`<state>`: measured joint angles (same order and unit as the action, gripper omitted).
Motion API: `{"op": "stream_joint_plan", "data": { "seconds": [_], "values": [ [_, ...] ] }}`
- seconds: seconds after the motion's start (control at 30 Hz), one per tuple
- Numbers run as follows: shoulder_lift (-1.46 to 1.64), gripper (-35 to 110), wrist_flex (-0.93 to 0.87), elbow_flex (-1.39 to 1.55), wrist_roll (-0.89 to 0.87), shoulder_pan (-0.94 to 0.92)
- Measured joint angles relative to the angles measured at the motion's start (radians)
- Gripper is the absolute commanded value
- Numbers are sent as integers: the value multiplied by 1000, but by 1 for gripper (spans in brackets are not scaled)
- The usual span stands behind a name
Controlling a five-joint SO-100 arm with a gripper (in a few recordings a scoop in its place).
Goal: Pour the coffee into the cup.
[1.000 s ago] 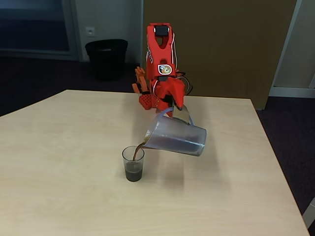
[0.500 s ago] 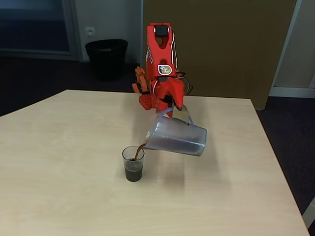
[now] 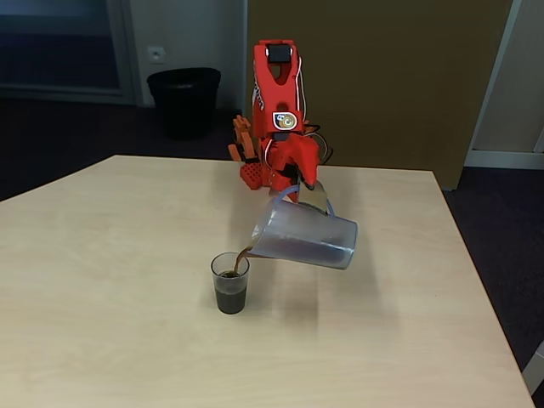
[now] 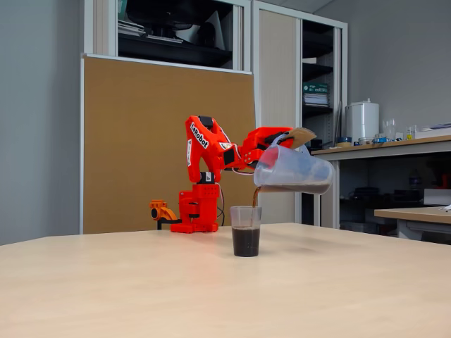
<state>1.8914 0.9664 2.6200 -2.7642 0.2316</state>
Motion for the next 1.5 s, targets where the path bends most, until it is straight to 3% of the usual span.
{"op": "stream_joint_plan", "data": {
  "seconds": [0.53, 0.97, 1.5],
  "values": [
    [0, 0, -2, 0, 72, 0],
    [-15, 0, -107, 0, 342, 6],
    [-18, 0, -377, -43, 721, 87]
  ]
}}
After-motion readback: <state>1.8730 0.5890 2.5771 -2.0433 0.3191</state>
